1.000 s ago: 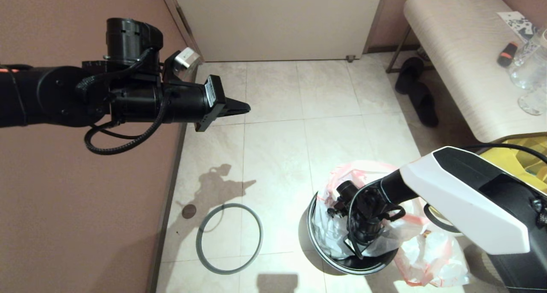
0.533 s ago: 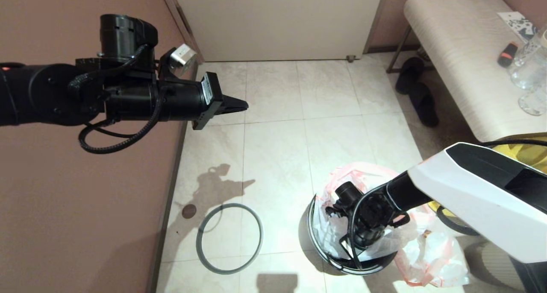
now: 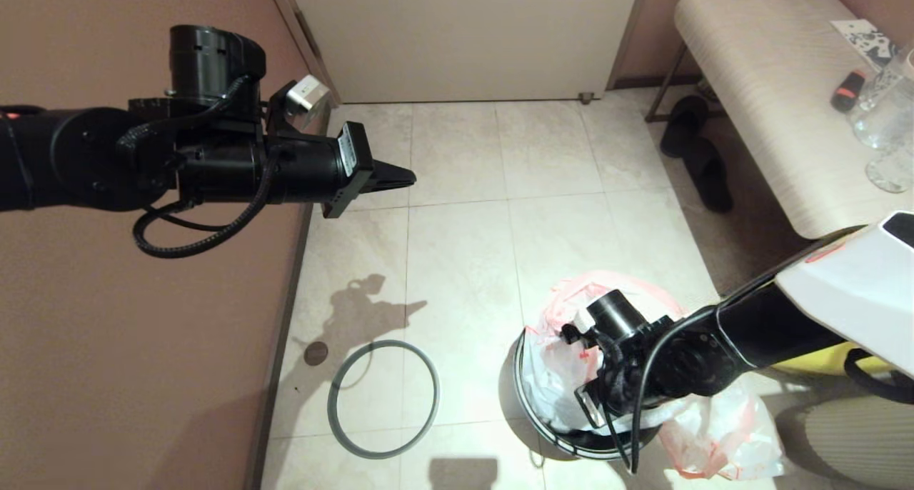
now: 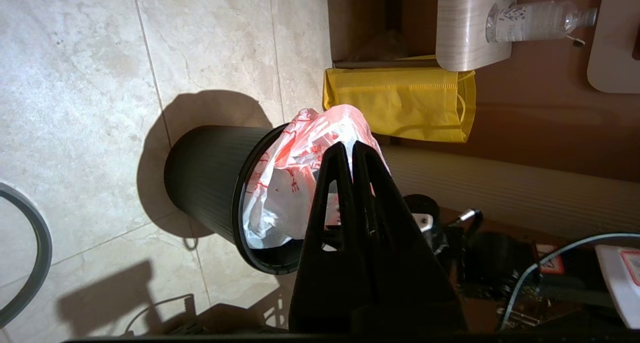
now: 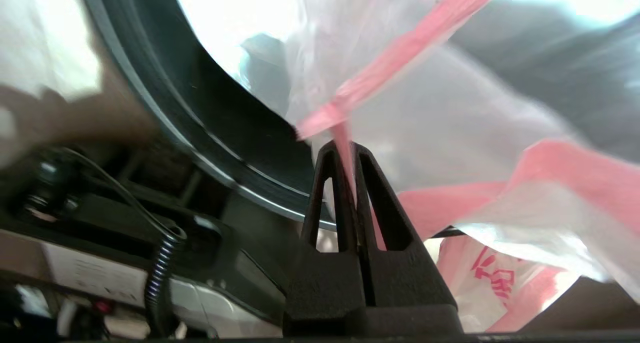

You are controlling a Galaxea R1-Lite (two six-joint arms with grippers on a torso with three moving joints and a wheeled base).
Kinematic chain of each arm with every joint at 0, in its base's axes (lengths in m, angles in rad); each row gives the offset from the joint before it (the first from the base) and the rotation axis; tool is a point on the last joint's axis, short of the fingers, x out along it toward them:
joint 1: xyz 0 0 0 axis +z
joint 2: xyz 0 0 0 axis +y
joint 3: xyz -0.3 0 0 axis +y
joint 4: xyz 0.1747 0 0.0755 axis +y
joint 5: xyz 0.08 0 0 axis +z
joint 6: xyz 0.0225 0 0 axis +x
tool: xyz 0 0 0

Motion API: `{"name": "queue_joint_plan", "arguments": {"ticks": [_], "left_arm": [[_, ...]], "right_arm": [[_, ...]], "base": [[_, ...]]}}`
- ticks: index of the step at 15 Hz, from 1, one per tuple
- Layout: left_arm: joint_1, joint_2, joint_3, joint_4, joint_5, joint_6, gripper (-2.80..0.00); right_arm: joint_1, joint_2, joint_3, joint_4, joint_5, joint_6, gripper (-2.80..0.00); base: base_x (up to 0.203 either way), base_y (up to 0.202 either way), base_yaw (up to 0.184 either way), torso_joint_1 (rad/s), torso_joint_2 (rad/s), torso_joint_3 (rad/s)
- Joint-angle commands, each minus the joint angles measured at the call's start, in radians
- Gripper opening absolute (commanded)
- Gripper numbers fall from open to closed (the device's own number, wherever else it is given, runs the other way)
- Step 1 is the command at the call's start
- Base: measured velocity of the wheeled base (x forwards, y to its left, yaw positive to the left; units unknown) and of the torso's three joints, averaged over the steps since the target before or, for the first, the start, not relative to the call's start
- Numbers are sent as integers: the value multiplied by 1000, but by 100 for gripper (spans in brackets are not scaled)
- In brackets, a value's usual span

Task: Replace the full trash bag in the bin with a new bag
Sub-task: Put the new garbage bag on the trash can

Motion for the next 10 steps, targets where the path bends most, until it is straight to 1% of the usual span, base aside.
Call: {"name": "queue_joint_plan", "arguments": {"ticks": [1, 2, 3, 5, 7, 8, 9, 10], "left_arm": [[0, -1, -1, 0, -3, -4, -280], [0, -1, -1, 0, -3, -4, -280], [0, -5, -1, 2, -3, -4, -280], [0, -16, -1, 2, -3, -4, -280], [-1, -5, 0, 3, -5, -5, -280], [-2, 8, -1, 2, -5, -5, -280], [-4, 17, -1, 2, -6, -6, -280], [-4, 23, -1, 0, -6, -7, -280]], "right_arm": [[3, -119, 84, -91, -1, 21, -280], [3, -145, 93, -108, -1, 55, -280], [4, -183, 106, -110, 0, 72, -280], [24, -242, 160, -114, 3, 91, -280], [56, -304, 242, -138, 8, 110, -280], [62, -328, 289, -194, 15, 110, -280], [65, -342, 328, -278, 28, 99, -280], [63, -344, 379, -386, 44, 62, -280]], "base": [[0, 0, 0, 0, 0, 0], [0, 0, 0, 0, 0, 0], [0, 0, 0, 0, 0, 0], [0, 0, 0, 0, 0, 0], [0, 0, 0, 0, 0, 0], [0, 0, 0, 0, 0, 0], [0, 0, 0, 0, 0, 0], [0, 0, 0, 0, 0, 0]]}}
